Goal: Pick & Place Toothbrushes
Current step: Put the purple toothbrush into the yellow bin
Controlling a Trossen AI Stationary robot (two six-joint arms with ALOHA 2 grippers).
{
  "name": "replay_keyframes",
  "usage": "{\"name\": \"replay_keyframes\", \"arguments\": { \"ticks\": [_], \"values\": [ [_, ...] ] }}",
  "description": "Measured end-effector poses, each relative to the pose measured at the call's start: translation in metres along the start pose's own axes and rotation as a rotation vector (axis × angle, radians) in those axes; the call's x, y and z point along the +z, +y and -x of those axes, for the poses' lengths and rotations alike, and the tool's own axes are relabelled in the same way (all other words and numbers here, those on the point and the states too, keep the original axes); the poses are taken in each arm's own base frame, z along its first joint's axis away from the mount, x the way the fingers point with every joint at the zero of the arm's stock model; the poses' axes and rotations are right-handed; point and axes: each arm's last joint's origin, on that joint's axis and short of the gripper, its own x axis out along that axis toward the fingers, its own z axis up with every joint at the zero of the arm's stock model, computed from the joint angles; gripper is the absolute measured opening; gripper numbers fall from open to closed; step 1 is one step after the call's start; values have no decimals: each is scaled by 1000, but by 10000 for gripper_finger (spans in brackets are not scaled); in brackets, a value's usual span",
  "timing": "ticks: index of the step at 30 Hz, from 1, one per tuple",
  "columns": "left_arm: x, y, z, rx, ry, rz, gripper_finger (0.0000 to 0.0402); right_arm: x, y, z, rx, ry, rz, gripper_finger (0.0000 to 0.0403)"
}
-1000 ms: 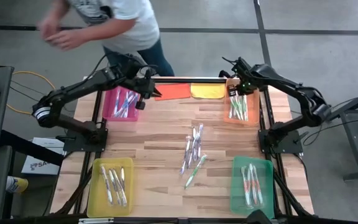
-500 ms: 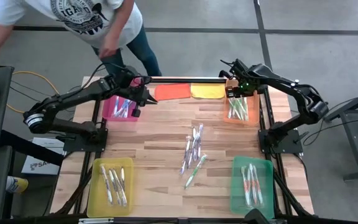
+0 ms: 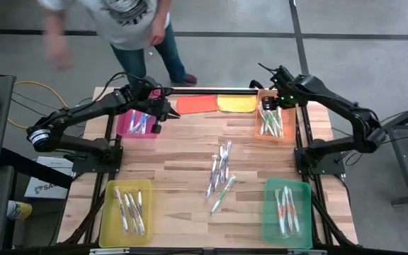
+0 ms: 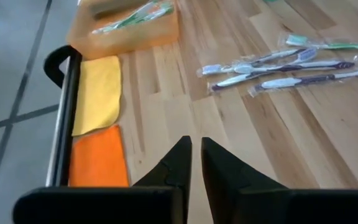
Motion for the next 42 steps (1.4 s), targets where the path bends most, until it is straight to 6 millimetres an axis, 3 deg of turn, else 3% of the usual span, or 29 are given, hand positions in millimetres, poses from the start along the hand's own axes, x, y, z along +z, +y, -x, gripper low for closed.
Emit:
{"name": "replay_keyframes", "arguments": {
  "ticks": [7, 11, 15, 20, 26, 32, 42],
  "values": [
    [14, -6, -19, 43, -28, -44, 110, -21, -4, 39, 99, -118, 43, 207],
    [27, -19, -48, 25, -64, -43, 172, -38, -4, 59, 171, -172, 82, 207],
    [35, -36, -77, 3, -80, -7, 205, -56, -6, 78, 250, -218, 127, 207],
    [43, -64, -108, -45, -86, -2, 207, -77, -9, 95, 342, -253, 221, 207],
    [45, -97, -131, -121, -47, 44, 196, -95, -11, 107, 424, -253, 305, 207],
    [53, -124, -135, -198, -41, 286, 185, -106, -10, 110, 459, -222, 337, 207],
    [72, -177, -129, -244, -56, 290, 170, -118, -8, 111, 470, -180, 481, 207]
  ]
}}
